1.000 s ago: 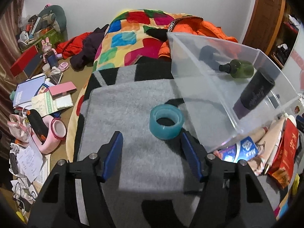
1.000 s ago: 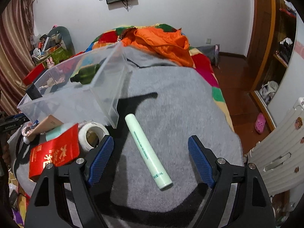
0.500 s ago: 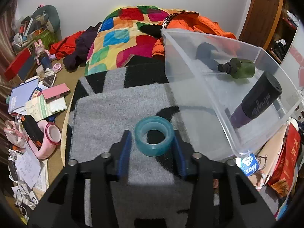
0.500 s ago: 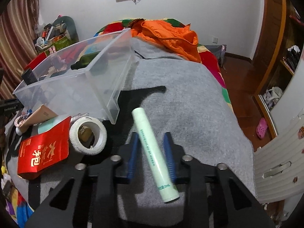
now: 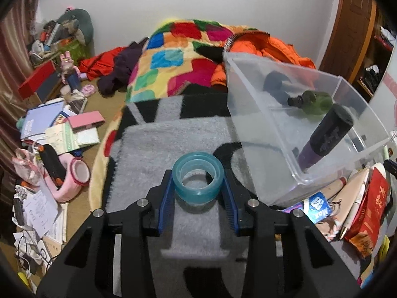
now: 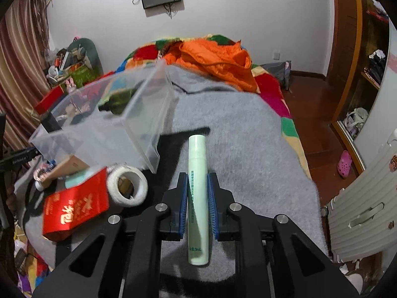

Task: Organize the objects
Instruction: 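Carry the tape roll and pale green tube with both grippers over the box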

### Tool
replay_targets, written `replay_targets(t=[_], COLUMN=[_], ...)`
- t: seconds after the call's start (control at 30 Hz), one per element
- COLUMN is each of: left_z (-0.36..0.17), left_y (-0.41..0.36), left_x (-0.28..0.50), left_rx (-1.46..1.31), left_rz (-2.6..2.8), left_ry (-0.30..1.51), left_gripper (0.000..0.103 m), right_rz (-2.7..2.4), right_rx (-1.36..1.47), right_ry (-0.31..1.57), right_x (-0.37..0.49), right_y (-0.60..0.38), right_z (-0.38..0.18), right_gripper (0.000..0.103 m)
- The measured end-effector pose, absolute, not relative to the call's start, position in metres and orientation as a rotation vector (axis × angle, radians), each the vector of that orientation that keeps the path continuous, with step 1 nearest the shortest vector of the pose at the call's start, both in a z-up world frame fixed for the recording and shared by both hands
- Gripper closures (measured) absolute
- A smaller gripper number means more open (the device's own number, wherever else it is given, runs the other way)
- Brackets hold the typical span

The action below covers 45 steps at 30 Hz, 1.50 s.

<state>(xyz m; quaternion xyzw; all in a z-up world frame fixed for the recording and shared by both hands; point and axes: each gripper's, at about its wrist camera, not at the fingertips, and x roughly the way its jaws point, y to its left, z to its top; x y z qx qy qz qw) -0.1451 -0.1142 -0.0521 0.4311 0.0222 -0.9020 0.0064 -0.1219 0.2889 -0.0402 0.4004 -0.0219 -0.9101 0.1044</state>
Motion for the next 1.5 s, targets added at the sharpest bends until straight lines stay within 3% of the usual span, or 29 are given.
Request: replay_targets(t=[0.6, 0.9, 1.5], left_z=[0.024, 0.017, -0.012], left_y=[-0.086, -0.064, -0.036], left_x=[-0.123, -0.138, -0.167], left_rx=[1.123, 1.194, 1.339], left_rz=[-2.996, -3.018, -3.030], left_ry=[0.076, 0.030, -0.050], left_gripper=[0.065, 0.065, 0.065], right_rz=[-2.675, -2.633, -2.512], right_rx=[0.931, 0.926, 1.104], right_ry=[-0.089, -0.033, 0.125], right_x=[-0.138, -0.167, -0.208], right_y=[0.255, 0.219, 0.161], right_z=[0.026, 0.030, -0.013], right_gripper=[0.089, 0.089, 0.089])
